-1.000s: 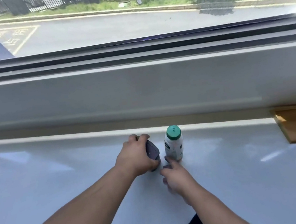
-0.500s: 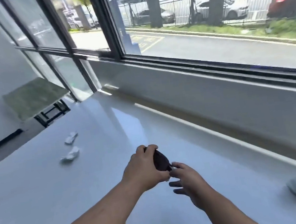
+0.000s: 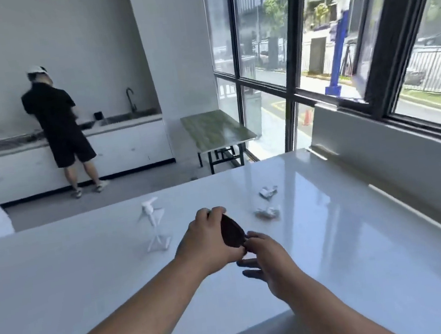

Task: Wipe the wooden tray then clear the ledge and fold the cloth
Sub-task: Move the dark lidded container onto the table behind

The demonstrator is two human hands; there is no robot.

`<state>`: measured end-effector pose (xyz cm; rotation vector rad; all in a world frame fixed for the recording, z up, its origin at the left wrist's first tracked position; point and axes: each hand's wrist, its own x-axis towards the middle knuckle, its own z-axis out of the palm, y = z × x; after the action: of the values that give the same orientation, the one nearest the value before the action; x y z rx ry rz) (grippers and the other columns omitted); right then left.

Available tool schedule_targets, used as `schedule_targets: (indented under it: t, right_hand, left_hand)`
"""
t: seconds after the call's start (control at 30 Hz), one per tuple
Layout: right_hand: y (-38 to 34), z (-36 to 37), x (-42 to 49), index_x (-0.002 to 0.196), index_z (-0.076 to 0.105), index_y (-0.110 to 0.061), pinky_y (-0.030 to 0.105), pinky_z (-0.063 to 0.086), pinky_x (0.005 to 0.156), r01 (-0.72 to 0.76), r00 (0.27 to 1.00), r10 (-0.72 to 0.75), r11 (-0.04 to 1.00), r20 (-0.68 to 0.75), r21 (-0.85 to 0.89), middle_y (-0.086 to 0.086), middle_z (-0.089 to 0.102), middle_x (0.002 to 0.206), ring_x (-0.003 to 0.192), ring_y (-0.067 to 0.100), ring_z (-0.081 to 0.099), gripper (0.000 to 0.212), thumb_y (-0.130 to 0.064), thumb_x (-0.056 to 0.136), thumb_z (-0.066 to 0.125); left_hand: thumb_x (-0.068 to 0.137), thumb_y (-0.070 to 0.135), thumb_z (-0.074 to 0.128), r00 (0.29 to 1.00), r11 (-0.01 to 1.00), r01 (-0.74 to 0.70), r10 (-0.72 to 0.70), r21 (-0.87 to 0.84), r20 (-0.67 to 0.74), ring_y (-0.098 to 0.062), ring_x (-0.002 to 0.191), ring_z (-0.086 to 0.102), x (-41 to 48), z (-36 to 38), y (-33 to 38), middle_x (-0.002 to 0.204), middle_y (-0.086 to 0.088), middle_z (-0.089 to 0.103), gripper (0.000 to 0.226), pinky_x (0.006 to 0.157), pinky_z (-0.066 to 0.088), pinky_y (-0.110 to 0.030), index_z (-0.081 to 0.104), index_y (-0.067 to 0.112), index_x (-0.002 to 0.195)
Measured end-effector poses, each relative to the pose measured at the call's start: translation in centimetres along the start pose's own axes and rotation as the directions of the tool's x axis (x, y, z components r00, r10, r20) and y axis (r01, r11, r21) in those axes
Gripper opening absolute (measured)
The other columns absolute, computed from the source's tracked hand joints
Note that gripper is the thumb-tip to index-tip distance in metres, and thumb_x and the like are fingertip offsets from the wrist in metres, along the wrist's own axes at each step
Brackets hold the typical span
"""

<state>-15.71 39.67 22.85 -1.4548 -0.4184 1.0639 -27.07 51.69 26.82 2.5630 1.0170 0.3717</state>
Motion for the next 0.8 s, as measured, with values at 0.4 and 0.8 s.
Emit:
schedule_targets:
  t: [0.4, 0.8]
  right_hand:
    - [0.2, 11.7, 6.8, 0.106, 0.068, -0.017, 0.039, 0.056, 0.082, -0.034, 0.991, 0.054, 0.986, 0.121, -0.165, 0.001, 0.070, 0.096, 0.083, 0.026, 0.071, 0.021, -0.018, 0.090, 0.054]
    - [0.6, 11.9, 24.6, 0.080, 0.057, -0.021, 0.038, 0.054, 0.076, -0.175, 0.968, 0.199, 0.972, 0.152, -0.156, -0.002, 0.065, 0.076, 0.065, 0.024, 0.064, 0.009, -0.014, 0.085, 0.053]
  left_hand:
    - [0.055, 0.076, 0.066, 0.988, 0.986, 0.155, -0.156, -0.058, -0.011, -0.022, 0.129, 0.052, 0.8, -3.5, -12.4, 0.150, 0.005, 0.039, 0.108, 0.090, 0.051, -0.036, 0.035, 0.035, 0.151]
    - [0.062, 0.070, 0.074, 0.961, 0.962, 0.272, -0.272, 0.008, 0.057, -0.022, 0.131, 0.051, 15.0, 3.5, -18.8, 0.151, 0.004, 0.037, 0.107, 0.092, 0.052, -0.036, 0.033, 0.032, 0.153]
